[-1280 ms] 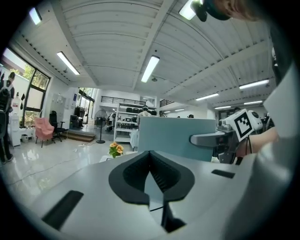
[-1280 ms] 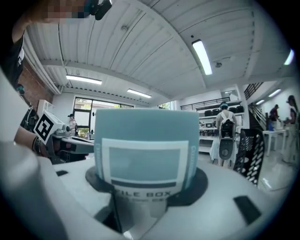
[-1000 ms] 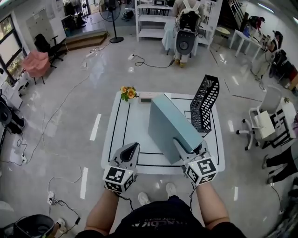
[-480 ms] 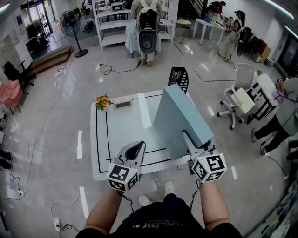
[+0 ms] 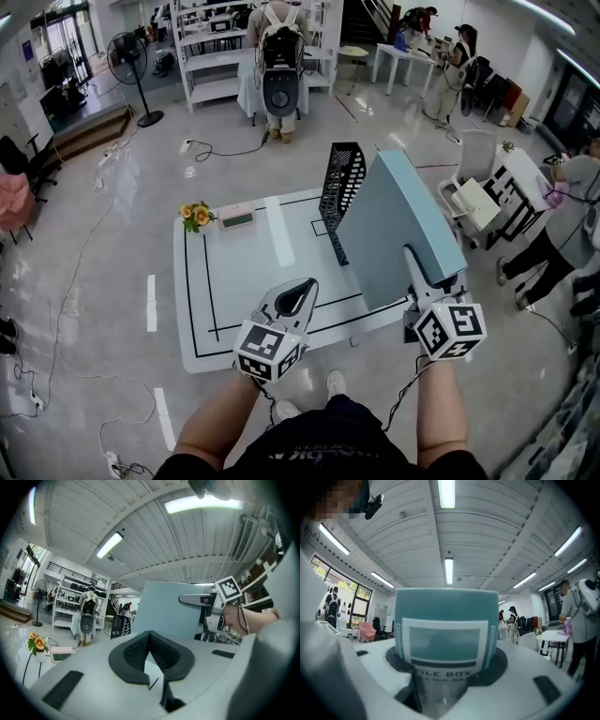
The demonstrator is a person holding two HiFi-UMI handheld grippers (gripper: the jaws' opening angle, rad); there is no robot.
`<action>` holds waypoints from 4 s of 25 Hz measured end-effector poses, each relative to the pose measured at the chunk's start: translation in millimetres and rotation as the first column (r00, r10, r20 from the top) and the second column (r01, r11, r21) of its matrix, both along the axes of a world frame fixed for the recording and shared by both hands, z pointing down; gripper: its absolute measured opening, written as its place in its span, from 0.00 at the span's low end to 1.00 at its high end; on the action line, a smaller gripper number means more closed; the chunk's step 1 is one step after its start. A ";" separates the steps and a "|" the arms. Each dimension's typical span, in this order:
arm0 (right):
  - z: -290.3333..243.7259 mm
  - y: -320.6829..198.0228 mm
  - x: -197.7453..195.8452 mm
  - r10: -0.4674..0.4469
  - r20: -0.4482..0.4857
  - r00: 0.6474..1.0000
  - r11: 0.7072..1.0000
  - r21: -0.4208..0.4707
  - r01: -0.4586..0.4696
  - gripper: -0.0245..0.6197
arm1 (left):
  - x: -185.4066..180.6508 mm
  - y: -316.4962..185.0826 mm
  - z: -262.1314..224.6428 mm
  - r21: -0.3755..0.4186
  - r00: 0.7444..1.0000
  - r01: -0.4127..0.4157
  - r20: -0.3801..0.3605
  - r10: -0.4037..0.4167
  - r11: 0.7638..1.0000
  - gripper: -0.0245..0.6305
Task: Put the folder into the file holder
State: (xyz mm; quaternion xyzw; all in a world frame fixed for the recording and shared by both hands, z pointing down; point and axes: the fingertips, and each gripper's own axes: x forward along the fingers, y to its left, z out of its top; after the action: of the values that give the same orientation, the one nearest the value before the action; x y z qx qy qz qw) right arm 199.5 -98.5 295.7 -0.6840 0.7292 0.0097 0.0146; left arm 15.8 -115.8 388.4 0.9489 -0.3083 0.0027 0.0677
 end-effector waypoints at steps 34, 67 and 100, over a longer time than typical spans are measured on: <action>-6.5 -169.6 49.5 0.074 0.012 0.997 0.997 -0.015 -0.074 0.45 | 55.1 -79.3 -4.9 0.011 0.999 -0.051 0.010 0.051 0.999 0.04; 92.1 -252.7 33.5 0.083 0.015 0.996 0.988 -0.130 -0.081 0.45 | 35.0 -122.8 29.3 -0.071 0.997 -0.001 0.078 0.007 0.997 0.04; 153.3 -255.3 22.8 0.019 -0.023 1.000 0.986 -0.163 -0.022 0.50 | 19.0 -114.3 63.5 -0.151 0.996 0.071 0.070 -0.061 0.986 0.04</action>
State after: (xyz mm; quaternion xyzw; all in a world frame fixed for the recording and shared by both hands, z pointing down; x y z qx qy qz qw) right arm 222.3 -353.8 449.0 -0.6903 0.7206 -0.0427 -0.0494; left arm 34.8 -230.0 451.9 0.9296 -0.3404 0.0553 0.1301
